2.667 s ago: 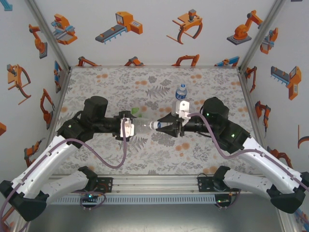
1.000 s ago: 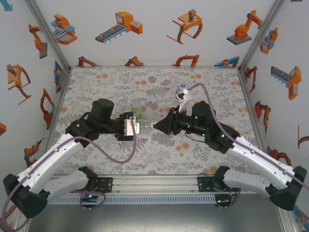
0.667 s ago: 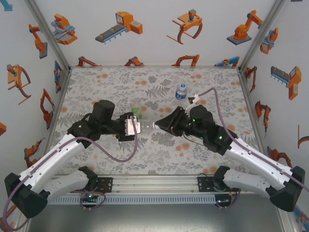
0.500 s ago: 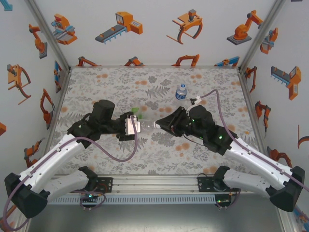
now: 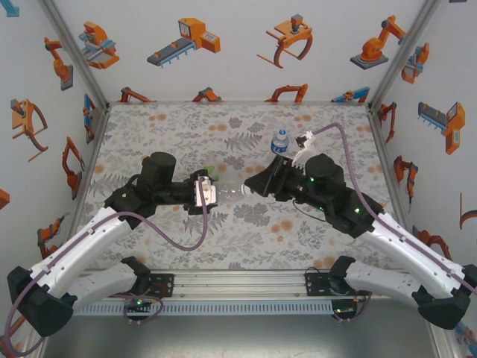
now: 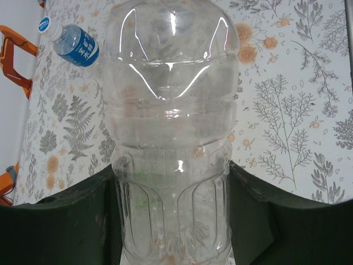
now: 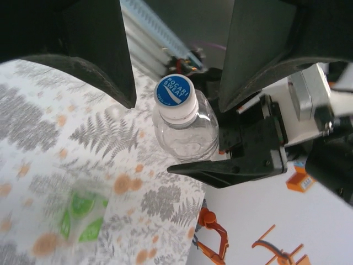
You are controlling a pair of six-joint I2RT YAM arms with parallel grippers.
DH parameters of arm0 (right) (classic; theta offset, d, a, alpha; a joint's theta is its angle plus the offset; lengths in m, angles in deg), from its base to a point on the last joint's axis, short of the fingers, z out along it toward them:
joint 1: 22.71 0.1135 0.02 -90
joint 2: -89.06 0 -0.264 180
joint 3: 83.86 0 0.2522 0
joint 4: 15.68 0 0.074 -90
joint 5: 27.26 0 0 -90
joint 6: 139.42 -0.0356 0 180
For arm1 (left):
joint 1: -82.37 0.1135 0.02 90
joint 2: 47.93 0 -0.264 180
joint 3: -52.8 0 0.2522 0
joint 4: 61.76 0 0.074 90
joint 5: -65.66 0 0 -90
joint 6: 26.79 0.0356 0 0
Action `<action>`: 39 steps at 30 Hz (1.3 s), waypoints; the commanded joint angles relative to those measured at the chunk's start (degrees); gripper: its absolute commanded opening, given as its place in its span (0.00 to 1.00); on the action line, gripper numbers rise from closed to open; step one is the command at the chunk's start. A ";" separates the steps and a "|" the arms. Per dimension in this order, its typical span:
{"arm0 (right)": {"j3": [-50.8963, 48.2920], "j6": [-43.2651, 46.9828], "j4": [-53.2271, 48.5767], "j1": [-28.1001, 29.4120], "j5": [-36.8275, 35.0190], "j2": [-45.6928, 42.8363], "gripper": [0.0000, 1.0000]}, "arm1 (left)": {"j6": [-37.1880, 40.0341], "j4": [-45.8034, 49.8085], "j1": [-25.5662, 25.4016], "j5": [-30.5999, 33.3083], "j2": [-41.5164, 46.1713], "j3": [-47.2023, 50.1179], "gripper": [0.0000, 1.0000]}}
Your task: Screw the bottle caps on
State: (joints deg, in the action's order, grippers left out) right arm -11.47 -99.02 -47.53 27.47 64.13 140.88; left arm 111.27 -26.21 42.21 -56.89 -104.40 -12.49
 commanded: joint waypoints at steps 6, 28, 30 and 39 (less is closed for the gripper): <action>-0.20 49.96 7.89 0.19 16.34 -5.63 0.44 | 0.43 3.02 -0.33 -6.35 0.01 -3.13 0.00; 2.28 80.10 -2.75 0.45 35.07 -2.06 0.48 | 1.52 8.49 -0.35 -14.09 1.76 -4.96 0.00; 1.76 80.10 -2.19 0.45 34.35 -2.22 0.48 | 1.65 8.65 -0.31 -14.53 1.78 -5.02 0.00; 0.09 78.28 1.46 0.70 34.69 -2.66 0.42 | 2.04 8.92 -0.33 -15.17 1.59 -5.41 0.00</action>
State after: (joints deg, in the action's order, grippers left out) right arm -10.55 -20.25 -49.21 27.71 98.71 138.67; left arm 111.99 -18.24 42.21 -69.42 -103.41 -16.14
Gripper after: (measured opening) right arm 0.426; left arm 0.580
